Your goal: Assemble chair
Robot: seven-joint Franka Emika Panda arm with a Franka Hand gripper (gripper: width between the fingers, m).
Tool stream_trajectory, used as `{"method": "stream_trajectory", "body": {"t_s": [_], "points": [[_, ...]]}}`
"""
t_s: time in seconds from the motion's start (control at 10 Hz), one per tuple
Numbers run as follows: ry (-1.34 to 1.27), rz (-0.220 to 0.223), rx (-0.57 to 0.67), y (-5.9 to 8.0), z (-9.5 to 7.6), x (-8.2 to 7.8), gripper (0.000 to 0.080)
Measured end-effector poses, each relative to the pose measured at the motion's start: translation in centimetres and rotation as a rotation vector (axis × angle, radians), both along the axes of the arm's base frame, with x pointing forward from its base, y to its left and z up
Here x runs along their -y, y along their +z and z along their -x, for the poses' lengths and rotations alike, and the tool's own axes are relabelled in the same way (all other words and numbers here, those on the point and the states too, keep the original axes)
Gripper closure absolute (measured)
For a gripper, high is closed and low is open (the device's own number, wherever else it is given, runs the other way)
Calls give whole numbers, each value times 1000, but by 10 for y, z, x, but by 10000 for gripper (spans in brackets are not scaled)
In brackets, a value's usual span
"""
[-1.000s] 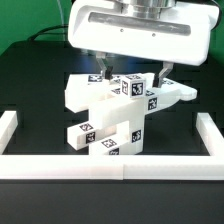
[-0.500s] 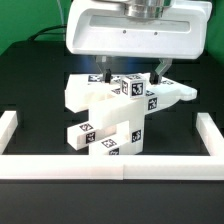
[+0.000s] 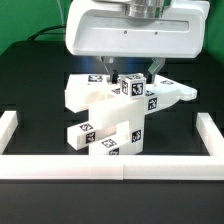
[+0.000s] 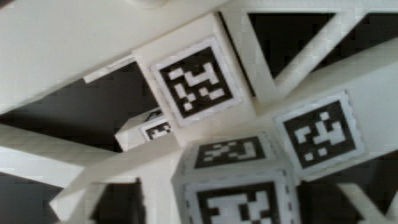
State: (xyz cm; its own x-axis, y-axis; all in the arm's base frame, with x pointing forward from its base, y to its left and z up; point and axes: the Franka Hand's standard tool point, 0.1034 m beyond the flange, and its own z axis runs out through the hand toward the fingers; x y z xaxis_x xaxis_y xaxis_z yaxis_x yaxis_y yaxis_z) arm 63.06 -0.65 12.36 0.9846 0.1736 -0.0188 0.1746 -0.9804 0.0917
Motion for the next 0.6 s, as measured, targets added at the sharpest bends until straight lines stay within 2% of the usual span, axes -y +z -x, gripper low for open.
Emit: {"method": "stream_trajectory", "body": {"t_s": [0.3, 0.6], "points": [[-97, -2, 9, 0, 0, 0, 516], [-390, -3, 34, -1, 0, -1, 516]]}}
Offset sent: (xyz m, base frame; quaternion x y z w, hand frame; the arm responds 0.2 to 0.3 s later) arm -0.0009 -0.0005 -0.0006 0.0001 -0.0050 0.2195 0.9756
